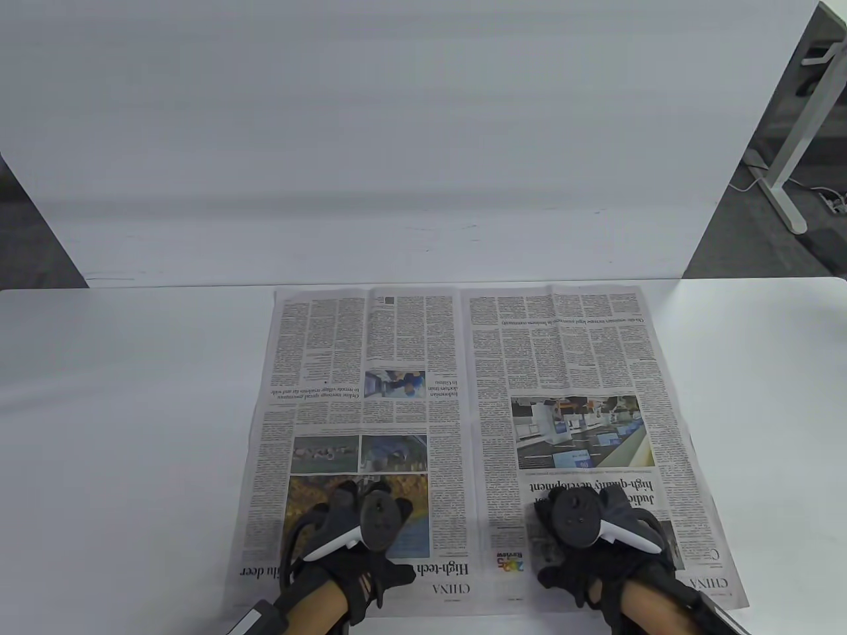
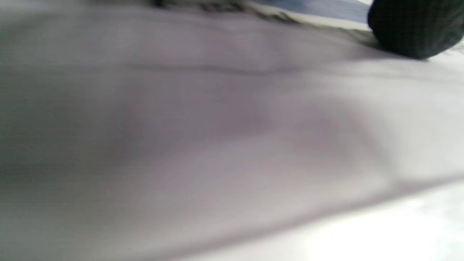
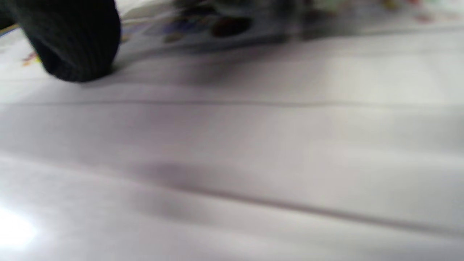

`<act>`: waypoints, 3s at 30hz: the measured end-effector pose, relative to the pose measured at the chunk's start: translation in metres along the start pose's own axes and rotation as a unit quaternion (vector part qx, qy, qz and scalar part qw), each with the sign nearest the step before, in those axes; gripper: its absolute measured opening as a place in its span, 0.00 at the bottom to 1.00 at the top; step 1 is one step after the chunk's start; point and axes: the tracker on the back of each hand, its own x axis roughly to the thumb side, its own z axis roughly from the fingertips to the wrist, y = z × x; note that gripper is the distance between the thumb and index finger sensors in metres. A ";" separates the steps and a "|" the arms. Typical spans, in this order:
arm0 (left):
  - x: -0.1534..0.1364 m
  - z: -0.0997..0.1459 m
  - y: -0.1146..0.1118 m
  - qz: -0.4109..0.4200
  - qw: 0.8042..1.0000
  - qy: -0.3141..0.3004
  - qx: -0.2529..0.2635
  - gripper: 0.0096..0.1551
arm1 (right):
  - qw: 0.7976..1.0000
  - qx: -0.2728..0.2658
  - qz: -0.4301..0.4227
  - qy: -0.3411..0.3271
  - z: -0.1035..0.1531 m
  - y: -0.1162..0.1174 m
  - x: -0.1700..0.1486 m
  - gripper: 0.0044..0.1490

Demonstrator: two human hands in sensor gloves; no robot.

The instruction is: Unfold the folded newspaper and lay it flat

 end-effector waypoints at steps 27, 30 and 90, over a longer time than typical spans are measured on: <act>-0.115 0.046 0.002 0.046 0.996 0.078 -0.023 0.59 | 0.998 0.063 -0.004 0.019 0.034 -0.010 -0.122 0.67; -0.122 0.048 0.000 0.056 0.995 0.080 -0.021 0.59 | 0.998 0.062 -0.020 0.018 0.039 -0.011 -0.136 0.66; -0.057 0.039 0.081 0.074 0.973 0.163 0.144 0.36 | 0.972 -0.101 -0.017 0.213 0.036 -0.088 -0.049 0.35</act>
